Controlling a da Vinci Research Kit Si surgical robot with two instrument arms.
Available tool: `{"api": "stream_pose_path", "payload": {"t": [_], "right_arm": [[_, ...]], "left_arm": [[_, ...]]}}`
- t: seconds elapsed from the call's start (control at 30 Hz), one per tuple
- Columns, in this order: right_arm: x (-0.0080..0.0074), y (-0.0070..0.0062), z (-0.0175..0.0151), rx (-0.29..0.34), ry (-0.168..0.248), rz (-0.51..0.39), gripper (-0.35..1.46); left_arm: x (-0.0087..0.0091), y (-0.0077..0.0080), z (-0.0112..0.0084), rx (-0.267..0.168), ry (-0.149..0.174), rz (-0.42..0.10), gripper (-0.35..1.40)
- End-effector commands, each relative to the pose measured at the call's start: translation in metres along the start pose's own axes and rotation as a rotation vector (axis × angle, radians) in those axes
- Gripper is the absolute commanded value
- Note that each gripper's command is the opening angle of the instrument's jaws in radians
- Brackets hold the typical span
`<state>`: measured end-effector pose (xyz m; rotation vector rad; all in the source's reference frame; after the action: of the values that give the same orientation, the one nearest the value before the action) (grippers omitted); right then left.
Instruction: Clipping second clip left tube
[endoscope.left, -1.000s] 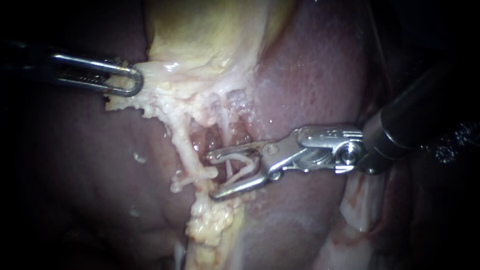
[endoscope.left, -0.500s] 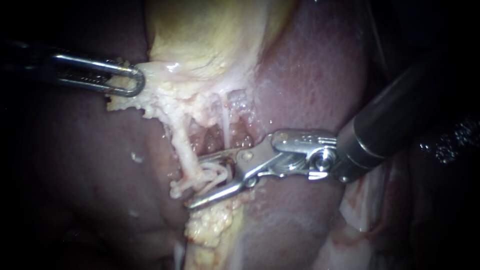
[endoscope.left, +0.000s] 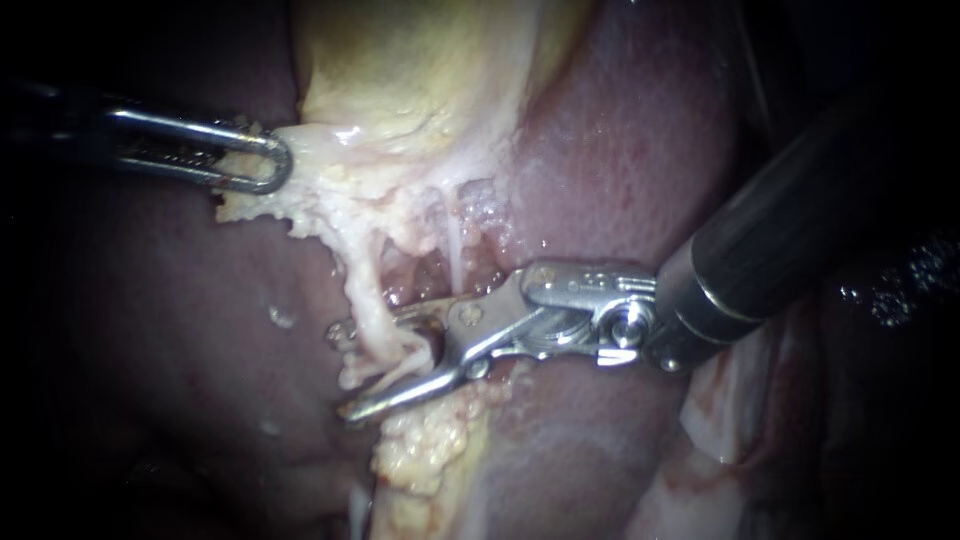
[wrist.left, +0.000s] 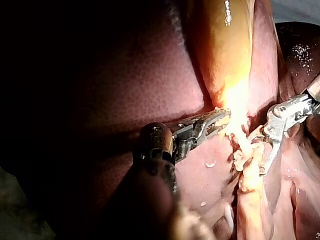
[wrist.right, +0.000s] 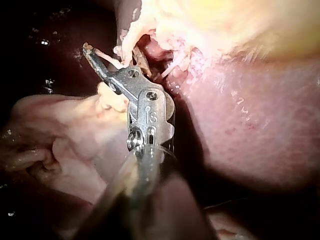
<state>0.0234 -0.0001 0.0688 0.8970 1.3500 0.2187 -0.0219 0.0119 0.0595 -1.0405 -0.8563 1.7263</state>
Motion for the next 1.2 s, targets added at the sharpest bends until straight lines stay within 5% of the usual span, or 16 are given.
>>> {"api": "stream_pose_path", "payload": {"t": [0.03, 0.43, 0.93, 1.2], "right_arm": [[0.0, -0.0003, 0.0, 0.004, -0.002, 0.008, 0.47], [0.0006, -0.0045, 0.0007, 0.101, -0.028, 0.058, 0.39], [0.0015, -0.0048, 0.0, 0.07, -0.017, 0.144, -0.35], [0.0013, -0.0049, -0.0001, 0.071, -0.019, 0.149, -0.35]], "left_arm": [[0.0, 0.0, 0.0, 0.0, 0.0, 0.0, -0.35], [0.0, 0.0, -0.0001, 0.0, 0.0, 0.0, -0.35], [0.0, 0.0, -0.0001, 0.0, 0.0, 0.0, -0.35], [0.0, 0.0, 0.0, 0.0, 0.0, 0.0, -0.35]]}}
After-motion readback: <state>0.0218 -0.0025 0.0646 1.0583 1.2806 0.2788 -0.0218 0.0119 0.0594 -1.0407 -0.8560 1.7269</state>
